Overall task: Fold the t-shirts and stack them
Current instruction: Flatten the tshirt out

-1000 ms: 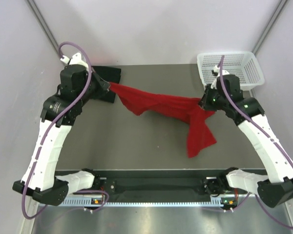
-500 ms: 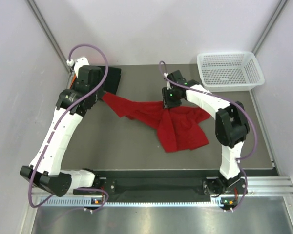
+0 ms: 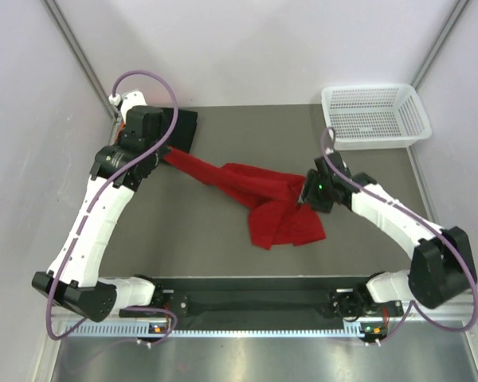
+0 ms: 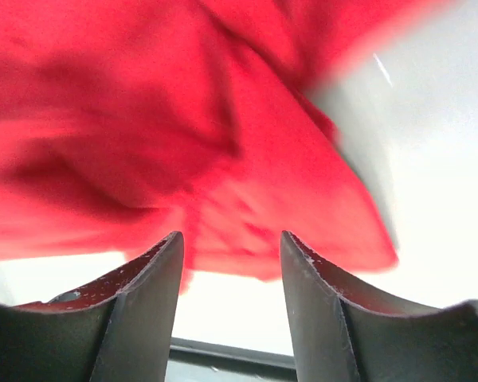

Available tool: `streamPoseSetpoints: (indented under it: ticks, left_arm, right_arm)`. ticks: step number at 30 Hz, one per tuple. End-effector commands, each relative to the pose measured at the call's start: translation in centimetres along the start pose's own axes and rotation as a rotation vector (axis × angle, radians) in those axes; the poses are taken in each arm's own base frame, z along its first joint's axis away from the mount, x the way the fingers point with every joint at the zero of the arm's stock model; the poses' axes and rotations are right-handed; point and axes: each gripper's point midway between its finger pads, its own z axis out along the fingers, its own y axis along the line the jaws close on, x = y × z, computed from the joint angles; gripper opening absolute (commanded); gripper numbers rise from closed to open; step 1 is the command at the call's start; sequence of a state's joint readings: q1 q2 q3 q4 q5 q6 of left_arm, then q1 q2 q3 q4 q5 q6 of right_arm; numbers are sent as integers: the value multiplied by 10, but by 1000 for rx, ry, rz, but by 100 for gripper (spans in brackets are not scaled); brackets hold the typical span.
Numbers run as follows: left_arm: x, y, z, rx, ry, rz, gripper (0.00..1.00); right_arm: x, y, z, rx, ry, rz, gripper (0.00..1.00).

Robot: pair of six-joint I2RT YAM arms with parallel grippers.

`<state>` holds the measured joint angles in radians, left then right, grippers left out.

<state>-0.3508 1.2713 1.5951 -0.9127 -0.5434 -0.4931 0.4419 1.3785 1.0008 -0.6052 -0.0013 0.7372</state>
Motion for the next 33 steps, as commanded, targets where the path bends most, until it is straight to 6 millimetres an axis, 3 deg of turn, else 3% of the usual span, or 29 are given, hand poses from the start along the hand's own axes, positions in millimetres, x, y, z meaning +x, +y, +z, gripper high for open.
streamPoseSetpoints:
  ticks: [1, 6, 8, 12, 22, 24, 25, 26, 29, 30, 31, 32, 33]
  left_arm:
    - [-6, -1, -2, 26, -35, -2, 0]
    - [-4, -9, -1, 77, -41, -22, 0]
    - [9, -15, 10, 90, -10, -10, 0]
    - [28, -27, 21, 120, 62, -2, 0]
    - [19, -28, 20, 118, 47, -5, 0]
    - [19, -25, 20, 103, 42, -1, 0]
    - [20, -23, 20, 96, 39, 2, 0]
    - [20, -20, 20, 82, 33, 8, 0]
    - [27, -18, 23, 78, 46, 22, 0]
    - [31, -17, 24, 73, 57, 28, 0]
    - [32, -17, 25, 74, 62, 33, 0]
    - [35, -18, 27, 76, 71, 37, 0]
    - [36, -23, 26, 101, 78, 34, 0]
  right_arm:
    - [13, -20, -1, 16, -62, 127, 52]
    - [29, -37, -5, 74, -53, 79, 50]
    - [37, -37, -8, 76, -60, 84, 50]
    - [69, -57, 8, 91, -18, 233, 52]
    - [82, -69, 37, 132, -35, 301, 50]
    - [66, -82, 40, 209, -102, 262, 9]
    - [60, -98, 42, 290, -124, 262, 0]
    - [55, -114, 39, 364, -143, 249, 0]
    - [2, -157, 27, 515, -238, 252, 0]
    - [-21, -160, 20, 514, -254, 228, 0]
    - [-38, -180, 14, 549, -264, 273, 0]
    - [-62, -174, 6, 526, -295, 278, 0]
    - [-73, -175, 0, 529, -291, 241, 0]
